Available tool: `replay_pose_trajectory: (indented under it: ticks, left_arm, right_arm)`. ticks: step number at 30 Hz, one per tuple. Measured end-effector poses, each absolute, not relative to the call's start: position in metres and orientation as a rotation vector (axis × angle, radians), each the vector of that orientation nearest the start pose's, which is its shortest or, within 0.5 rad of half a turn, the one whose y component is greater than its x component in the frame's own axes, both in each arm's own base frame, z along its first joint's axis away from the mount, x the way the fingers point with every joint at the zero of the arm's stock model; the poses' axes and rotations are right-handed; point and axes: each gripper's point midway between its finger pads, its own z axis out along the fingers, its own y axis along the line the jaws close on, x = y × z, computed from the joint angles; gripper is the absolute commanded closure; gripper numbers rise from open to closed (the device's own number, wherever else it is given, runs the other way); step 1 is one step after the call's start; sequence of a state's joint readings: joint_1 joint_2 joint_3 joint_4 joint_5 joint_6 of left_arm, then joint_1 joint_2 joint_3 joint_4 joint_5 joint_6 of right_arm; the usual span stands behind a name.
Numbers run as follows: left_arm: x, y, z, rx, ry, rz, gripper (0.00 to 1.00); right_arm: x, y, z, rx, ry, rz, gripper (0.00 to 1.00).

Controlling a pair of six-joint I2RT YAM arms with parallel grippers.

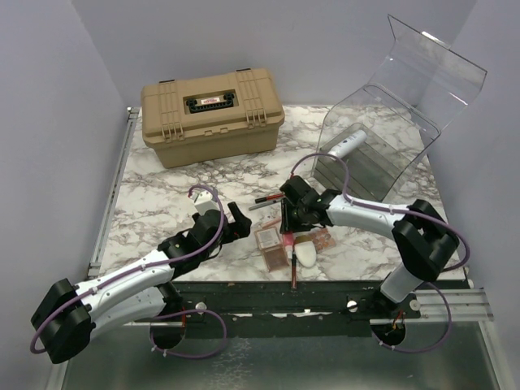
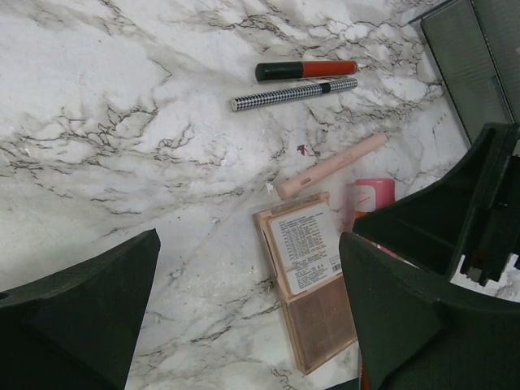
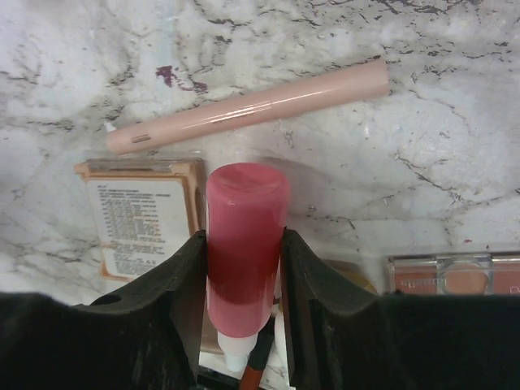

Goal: Organize the makeup
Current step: Pick up the makeup from the center of the board.

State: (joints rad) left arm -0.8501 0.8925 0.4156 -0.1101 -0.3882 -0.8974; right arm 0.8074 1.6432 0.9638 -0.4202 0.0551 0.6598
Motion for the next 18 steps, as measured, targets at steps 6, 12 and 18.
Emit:
replay_pose_trajectory:
  ticks: [6,12,18]
  left_arm:
    - [0.22,-0.196,0.101,-0.277,2.155,-0.618,0.06]
    - [0.22,-0.196,0.099,-0.278,2.16,-0.616,0.06]
    - [0.22,-0.197,0.098,-0.273,2.167,-0.62,0.06]
  right_arm:
    - [0.237,0.27,0.068,-0.157,2.628,0.465,0.69]
    - [0.25,0.263,0.106,-0.105,2.511,0.459,0.69]
    - [0.275,0.245,0.163,-0.043,2.328,0.373,0.69]
